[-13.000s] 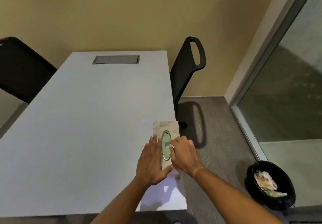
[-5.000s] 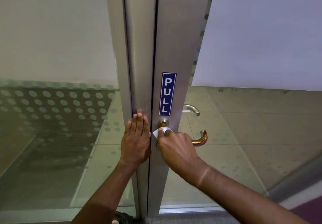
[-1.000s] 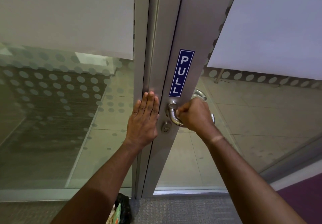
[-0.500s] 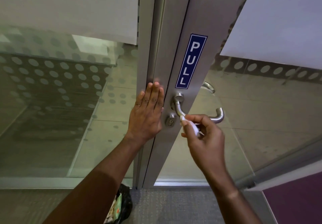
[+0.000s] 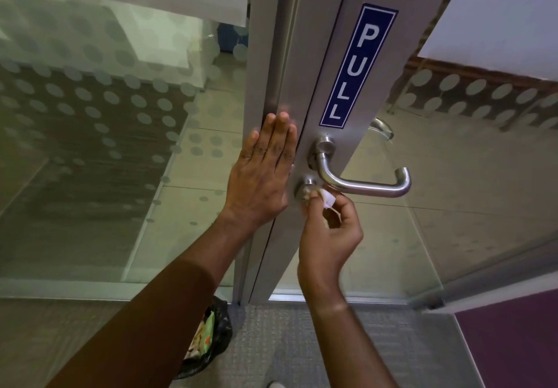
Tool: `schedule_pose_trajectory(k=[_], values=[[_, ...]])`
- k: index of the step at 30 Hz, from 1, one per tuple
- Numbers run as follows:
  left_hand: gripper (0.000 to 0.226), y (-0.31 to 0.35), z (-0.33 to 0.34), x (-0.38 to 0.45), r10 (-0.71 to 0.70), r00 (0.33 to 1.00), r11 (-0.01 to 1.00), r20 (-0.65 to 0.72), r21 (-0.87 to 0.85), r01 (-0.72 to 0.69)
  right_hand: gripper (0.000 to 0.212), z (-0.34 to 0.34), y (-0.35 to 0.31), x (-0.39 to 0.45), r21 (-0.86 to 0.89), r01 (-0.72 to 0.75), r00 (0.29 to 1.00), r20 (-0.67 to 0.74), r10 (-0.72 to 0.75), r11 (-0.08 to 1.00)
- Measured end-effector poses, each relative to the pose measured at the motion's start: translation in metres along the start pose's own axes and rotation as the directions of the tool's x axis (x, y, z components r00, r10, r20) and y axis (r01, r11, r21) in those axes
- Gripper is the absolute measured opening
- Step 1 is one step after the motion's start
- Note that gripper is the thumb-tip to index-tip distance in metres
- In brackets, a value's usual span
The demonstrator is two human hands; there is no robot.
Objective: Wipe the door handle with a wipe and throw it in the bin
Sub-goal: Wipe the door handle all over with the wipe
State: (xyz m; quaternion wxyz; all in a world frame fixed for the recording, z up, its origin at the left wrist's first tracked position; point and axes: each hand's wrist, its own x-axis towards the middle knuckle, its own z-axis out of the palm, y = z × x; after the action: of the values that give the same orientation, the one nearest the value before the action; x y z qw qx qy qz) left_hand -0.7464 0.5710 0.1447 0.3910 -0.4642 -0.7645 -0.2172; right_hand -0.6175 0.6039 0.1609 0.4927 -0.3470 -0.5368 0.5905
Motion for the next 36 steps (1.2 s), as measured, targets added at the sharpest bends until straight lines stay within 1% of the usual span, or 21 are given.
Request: schedule_pose_trajectory(k=[1, 2, 3, 6, 12, 15, 18, 21, 25, 27, 32, 36], values=[[0.091, 0.0, 0.0, 0.0, 0.003, 1.0, 1.0, 0.001, -0.003, -0.003, 0.005, 0.004, -0.001, 0.002, 0.076, -0.081, 0.997, -0.013, 0.082, 0.994], [0.088, 0.0, 0.0, 0.0, 0.007, 1.0, 1.0, 0.002, -0.007, -0.007, 0.006, 0.007, -0.002, 0.004, 0.133, -0.129, 0.991, -0.017, 0.132, 0.983], [0.085, 0.0, -0.001, 0.0, 0.012, 1.0, 1.0, 0.002, -0.007, -0.012, 0.009, 0.01, -0.003, 0.006, 0.163, -0.146, 0.988, -0.023, 0.151, 0.976], [0.082, -0.001, -0.001, 0.0, 0.017, 1.0, 1.0, 0.005, -0.007, -0.017, 0.014, 0.019, -0.008, 0.012, 0.194, -0.138, 0.987, -0.049, 0.15, 0.971], [0.085, -0.001, -0.001, -0.001, 0.018, 1.0, 1.0, -0.005, 0.008, -0.018, 0.01, 0.028, -0.003, 0.017, 0.146, -0.096, 0.988, -0.105, 0.113, 0.985], [0.087, -0.002, -0.001, -0.001, 0.018, 1.0, 1.0, -0.001, 0.009, -0.018, 0.012, 0.029, -0.002, 0.018, 0.135, -0.102, 0.991, -0.068, 0.112, 0.986], [0.086, -0.001, -0.001, 0.0, 0.015, 1.0, 1.0, -0.007, 0.007, -0.015, 0.016, 0.031, -0.001, 0.021, 0.164, -0.121, 0.99, -0.054, 0.132, 0.979], [0.085, -0.001, 0.0, -0.001, 0.015, 1.0, 1.0, -0.011, 0.003, -0.015, 0.012, 0.032, -0.003, 0.023, 0.25, -0.172, 0.984, -0.007, 0.179, 0.953], [0.086, -0.001, -0.001, -0.001, 0.016, 1.0, 1.0, -0.007, 0.011, -0.016, 0.016, 0.031, -0.006, 0.024, 0.369, -0.28, 0.958, 0.048, 0.283, 0.886], [0.087, -0.001, -0.001, -0.001, 0.022, 1.0, 1.0, -0.003, 0.015, -0.022, 0.017, 0.029, -0.006, 0.025, 0.36, -0.282, 0.958, 0.062, 0.278, 0.89], [0.094, -0.001, -0.002, -0.001, 0.029, 1.0, 0.999, -0.003, 0.017, -0.029, 0.017, 0.022, -0.005, 0.031, 0.241, -0.182, 0.983, 0.054, 0.174, 0.953], [0.098, -0.001, -0.004, -0.001, 0.025, 1.0, 0.999, -0.006, 0.022, -0.025, 0.018, 0.015, -0.003, 0.035, 0.211, -0.182, 0.983, 0.013, 0.184, 0.96]])
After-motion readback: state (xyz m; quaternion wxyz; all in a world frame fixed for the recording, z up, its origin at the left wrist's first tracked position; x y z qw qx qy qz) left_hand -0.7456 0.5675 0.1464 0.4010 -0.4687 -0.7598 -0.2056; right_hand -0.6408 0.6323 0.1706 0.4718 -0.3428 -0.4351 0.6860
